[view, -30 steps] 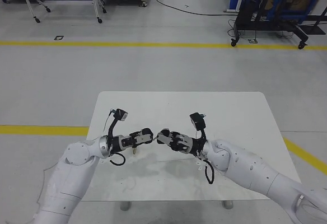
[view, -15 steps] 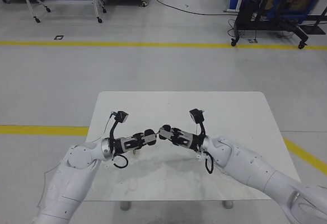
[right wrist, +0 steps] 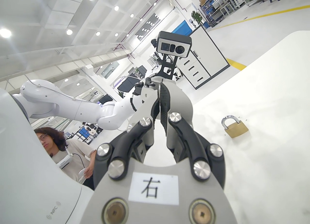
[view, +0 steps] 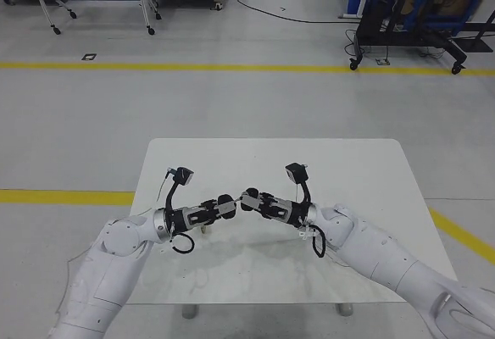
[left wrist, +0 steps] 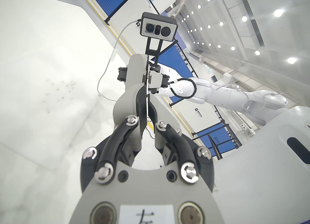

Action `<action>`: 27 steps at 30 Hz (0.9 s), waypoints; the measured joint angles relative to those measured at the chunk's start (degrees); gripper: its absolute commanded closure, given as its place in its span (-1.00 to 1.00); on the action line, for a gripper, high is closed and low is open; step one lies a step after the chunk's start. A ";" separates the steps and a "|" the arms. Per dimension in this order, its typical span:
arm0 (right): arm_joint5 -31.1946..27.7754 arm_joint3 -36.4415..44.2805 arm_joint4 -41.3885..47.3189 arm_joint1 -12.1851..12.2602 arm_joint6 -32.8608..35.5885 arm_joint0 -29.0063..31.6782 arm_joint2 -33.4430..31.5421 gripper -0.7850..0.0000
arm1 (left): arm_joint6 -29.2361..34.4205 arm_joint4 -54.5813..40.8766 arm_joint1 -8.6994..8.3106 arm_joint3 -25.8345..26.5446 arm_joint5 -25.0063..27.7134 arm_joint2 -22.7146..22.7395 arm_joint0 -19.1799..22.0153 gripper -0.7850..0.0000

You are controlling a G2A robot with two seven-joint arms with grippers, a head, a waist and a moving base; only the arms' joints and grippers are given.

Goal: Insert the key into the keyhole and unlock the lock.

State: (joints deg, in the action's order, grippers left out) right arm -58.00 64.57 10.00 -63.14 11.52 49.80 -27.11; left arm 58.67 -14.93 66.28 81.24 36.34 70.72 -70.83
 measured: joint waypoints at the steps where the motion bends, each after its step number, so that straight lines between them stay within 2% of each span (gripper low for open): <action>1: 0.00 -0.19 0.62 -0.17 1.19 0.18 -0.49 1.00 | -0.12 -0.06 -0.05 0.05 0.04 0.02 -0.04 1.00; 8: 0.00 -0.98 3.63 -1.21 6.94 1.37 -3.76 1.00 | -0.37 -0.09 -0.34 0.21 0.35 -0.16 -0.08 1.00; 9: 0.00 -0.99 4.00 -1.34 7.61 1.58 -4.24 1.00 | -0.40 -0.09 -0.38 0.21 0.36 -0.20 -0.07 0.64; 10: 0.00 -1.01 4.45 -1.50 8.54 1.86 -4.89 1.00 | -0.51 -0.15 -0.41 0.21 0.38 -0.24 -0.07 -0.12; 11: 0.00 -1.00 4.78 -1.62 9.25 2.08 -5.38 1.00 | -0.64 -0.29 -0.44 0.20 0.38 -0.25 -0.07 -1.00; 20: 0.00 -1.65 9.02 -3.12 18.28 4.00 -9.30 1.00 | -1.45 -1.26 -0.76 0.27 0.78 -0.19 -0.20 -1.00; 21: 0.00 -1.92 9.52 -3.34 19.26 4.03 -9.55 1.00 | -1.48 -1.27 -0.80 0.28 0.79 -0.22 -0.20 -0.91; 22: 0.00 -2.18 9.98 -3.57 20.18 4.06 -9.79 1.00 | -1.51 -1.29 -0.83 0.29 0.80 -0.26 -0.20 -0.73; 25: 0.00 -3.05 11.34 -4.36 22.88 4.15 -10.70 1.00 | -1.61 -1.33 -0.92 0.32 0.81 -0.36 -0.19 0.00; 27: 0.00 -3.65 12.10 -4.89 24.58 4.24 -11.43 1.00 | -1.68 -1.36 -0.99 0.33 0.83 -0.43 -0.18 0.10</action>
State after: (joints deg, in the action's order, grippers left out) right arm -58.00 60.92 22.11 -68.03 36.10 54.04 -38.54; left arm 56.99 -16.29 65.29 81.57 37.17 70.29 -71.01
